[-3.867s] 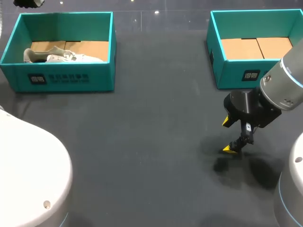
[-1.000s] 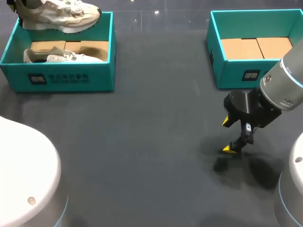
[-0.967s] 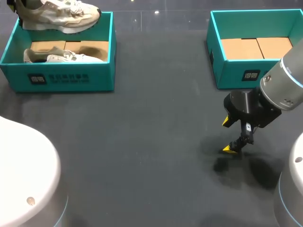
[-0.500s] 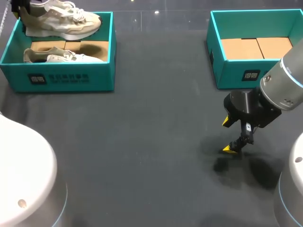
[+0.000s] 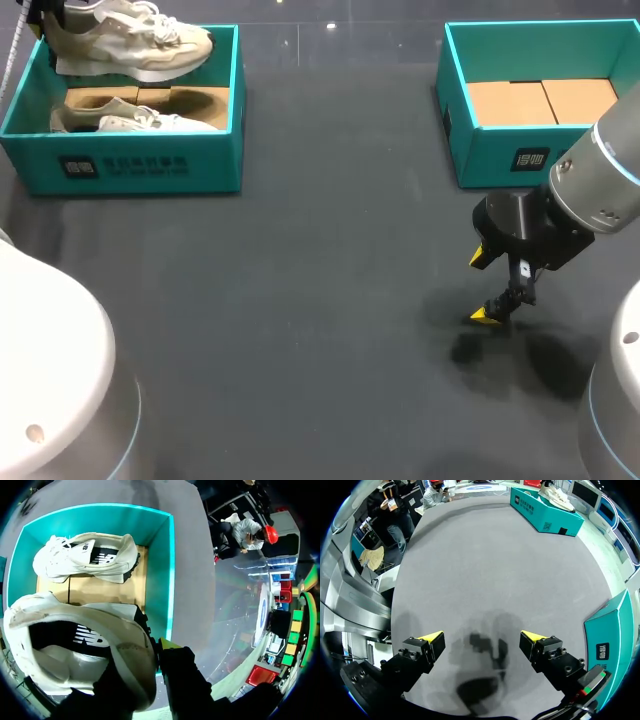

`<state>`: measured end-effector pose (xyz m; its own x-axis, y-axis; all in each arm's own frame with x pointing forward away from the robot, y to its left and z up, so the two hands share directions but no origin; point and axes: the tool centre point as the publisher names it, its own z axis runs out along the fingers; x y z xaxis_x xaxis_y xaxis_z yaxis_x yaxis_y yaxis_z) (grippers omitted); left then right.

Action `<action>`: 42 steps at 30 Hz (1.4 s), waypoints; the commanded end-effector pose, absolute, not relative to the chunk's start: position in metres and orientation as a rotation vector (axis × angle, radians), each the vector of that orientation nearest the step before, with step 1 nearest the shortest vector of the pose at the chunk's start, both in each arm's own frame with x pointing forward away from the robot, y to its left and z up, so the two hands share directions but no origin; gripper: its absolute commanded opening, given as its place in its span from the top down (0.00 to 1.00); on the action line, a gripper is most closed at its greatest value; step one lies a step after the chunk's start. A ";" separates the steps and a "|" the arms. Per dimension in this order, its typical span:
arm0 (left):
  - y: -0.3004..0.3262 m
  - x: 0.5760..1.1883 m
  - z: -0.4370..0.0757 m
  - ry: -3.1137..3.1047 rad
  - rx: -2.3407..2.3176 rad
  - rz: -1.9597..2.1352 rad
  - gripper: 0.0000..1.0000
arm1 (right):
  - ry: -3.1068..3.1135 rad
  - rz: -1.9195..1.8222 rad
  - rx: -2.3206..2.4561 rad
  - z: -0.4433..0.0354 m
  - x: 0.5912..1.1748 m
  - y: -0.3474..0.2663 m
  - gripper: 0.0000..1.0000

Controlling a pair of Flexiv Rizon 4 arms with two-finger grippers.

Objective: Take the shoe out of the shoebox, open the shoe tongue, remove and reinsert the insole, then place the shoe into the shoebox

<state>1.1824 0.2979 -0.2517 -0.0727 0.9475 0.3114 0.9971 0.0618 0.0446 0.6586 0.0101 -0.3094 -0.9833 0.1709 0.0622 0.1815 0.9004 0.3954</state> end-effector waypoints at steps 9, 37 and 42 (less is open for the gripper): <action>0.291 1.176 -0.271 -2.094 -1.982 -0.386 1.00 | -3.041 -0.636 -0.283 -0.310 0.657 0.010 0.00; 0.284 1.180 -0.322 -2.072 -1.937 -0.306 1.00 | -3.041 -0.636 -0.283 -0.310 0.657 0.010 0.00; 0.283 1.181 -0.329 -2.073 -1.933 -0.300 1.00 | -3.041 -0.636 -0.283 -0.310 0.657 0.010 0.00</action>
